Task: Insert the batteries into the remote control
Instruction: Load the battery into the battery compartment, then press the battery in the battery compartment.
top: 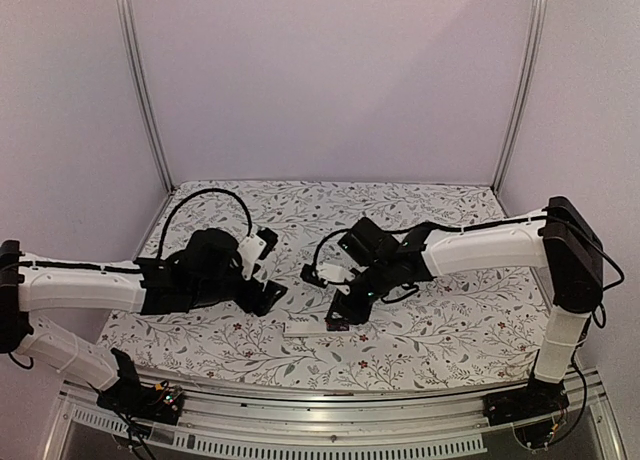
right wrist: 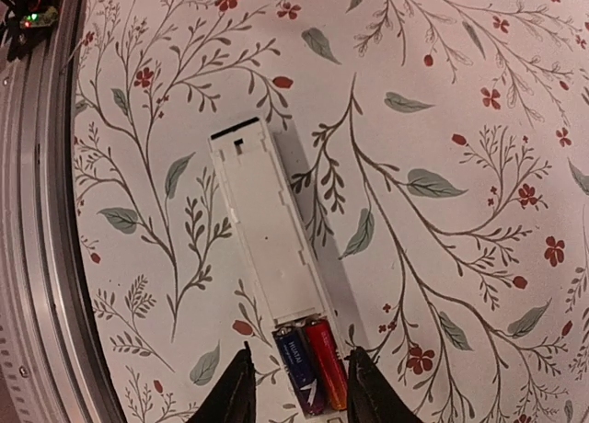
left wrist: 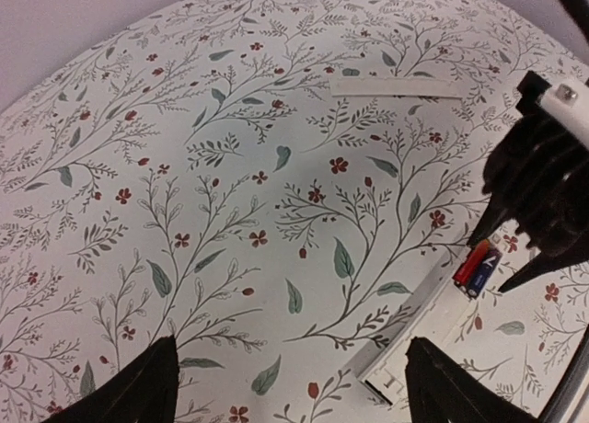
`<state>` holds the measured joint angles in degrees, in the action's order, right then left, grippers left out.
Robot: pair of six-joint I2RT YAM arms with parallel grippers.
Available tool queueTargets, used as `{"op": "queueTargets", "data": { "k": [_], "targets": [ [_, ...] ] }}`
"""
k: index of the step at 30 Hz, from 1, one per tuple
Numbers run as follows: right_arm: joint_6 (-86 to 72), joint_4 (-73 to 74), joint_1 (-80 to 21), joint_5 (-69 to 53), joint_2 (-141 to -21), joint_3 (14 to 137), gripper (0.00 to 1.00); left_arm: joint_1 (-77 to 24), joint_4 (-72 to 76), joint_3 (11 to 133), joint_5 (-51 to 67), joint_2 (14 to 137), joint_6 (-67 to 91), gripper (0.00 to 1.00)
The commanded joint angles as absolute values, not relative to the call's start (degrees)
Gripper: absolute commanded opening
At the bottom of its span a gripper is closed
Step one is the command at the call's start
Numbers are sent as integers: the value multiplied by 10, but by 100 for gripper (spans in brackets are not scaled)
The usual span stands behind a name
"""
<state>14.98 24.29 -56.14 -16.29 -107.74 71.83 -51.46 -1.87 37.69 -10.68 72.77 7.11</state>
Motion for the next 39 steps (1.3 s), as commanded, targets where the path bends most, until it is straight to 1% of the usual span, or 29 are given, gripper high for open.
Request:
{"op": "queueTargets", "data": {
  "k": [1, 4, 6, 10, 15, 19, 23, 32, 39],
  "targets": [
    [-18, 157, -562, -151, -1026, 701, 33, -508, 50, 345, -85, 746, 132, 84],
    [-123, 150, -563, -109, -1032, 691, 33, -508, 82, 328, -94, 753, 153, 84],
    [-167, 151, -568, -75, -1040, 683, 31, -509, 90, 320, -100, 766, 162, 83],
    [-212, 159, -603, -14, -1052, 687, 31, -514, 82, 317, -103, 801, 181, 77],
    [-259, 171, -622, 41, -1057, 681, 29, -527, 88, 310, -117, 819, 187, 74],
    [-276, 170, -635, 61, -1067, 680, 25, -529, 98, 303, -111, 833, 187, 71],
    [-284, 174, -645, 71, -1086, 682, 19, -531, 103, 302, -103, 853, 186, 69],
    [-282, 183, -658, 80, -1101, 687, 14, -539, 108, 307, -106, 873, 181, 68],
    [-279, 214, -667, 113, -1103, 695, 12, -539, 108, 307, -108, 877, 176, 69]
  ]
}}
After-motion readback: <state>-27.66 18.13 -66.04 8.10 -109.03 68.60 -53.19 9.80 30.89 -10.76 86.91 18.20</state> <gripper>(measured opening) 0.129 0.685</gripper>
